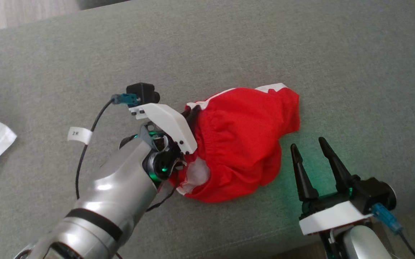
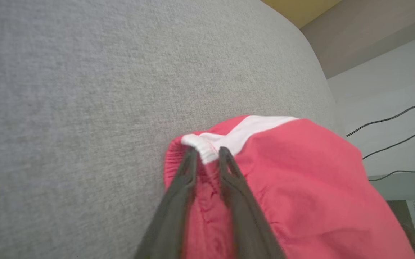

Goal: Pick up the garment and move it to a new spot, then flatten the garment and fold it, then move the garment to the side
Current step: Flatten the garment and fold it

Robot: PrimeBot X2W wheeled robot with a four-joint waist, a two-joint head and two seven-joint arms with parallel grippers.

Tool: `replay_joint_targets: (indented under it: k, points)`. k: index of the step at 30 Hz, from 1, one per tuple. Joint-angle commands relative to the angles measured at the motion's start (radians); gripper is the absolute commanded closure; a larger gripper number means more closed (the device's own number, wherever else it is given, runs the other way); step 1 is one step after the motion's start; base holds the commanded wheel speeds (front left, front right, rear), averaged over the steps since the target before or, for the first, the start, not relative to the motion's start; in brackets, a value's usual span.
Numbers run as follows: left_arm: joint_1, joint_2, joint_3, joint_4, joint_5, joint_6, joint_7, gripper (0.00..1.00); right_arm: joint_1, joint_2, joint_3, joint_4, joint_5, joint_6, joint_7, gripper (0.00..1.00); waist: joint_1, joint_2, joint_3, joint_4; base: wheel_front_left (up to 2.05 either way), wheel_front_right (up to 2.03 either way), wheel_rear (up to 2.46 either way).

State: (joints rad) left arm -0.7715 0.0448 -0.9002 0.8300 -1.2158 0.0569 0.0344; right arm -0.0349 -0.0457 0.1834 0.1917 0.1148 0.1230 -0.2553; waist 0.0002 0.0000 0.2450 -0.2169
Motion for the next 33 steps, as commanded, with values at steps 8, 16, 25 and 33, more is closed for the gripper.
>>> replay_joint_targets:
  k: [8,16,25,33]
  points:
    - [-0.099,0.005,-0.004,0.031,-0.067,-0.041,-0.040,1.00,-0.031,-0.004,0.032,-0.028,0.018,0.008,-0.006,0.00,-0.0002,0.0000,-0.003,-0.046,0.00,0.00,0.00]
    - [-0.241,0.005,0.001,0.028,-0.061,-0.139,-0.164,1.00,-0.030,-0.004,0.038,-0.026,0.028,0.008,-0.006,0.00,-0.0002,0.0000,-0.034,-0.077,0.00,0.00,0.00]
    - [-0.470,0.015,0.044,-0.095,-0.096,-0.182,-0.102,1.00,-0.010,-0.004,0.022,-0.026,0.035,0.008,-0.006,0.00,-0.0002,0.0000,-0.096,-0.052,0.00,0.00,0.00]
    - [-0.351,0.081,0.036,-0.290,-0.155,-0.186,-0.046,1.00,0.013,-0.004,-0.003,-0.035,0.032,0.008,-0.006,0.00,-0.0002,0.0000,-0.127,0.020,0.00,0.00,0.00]
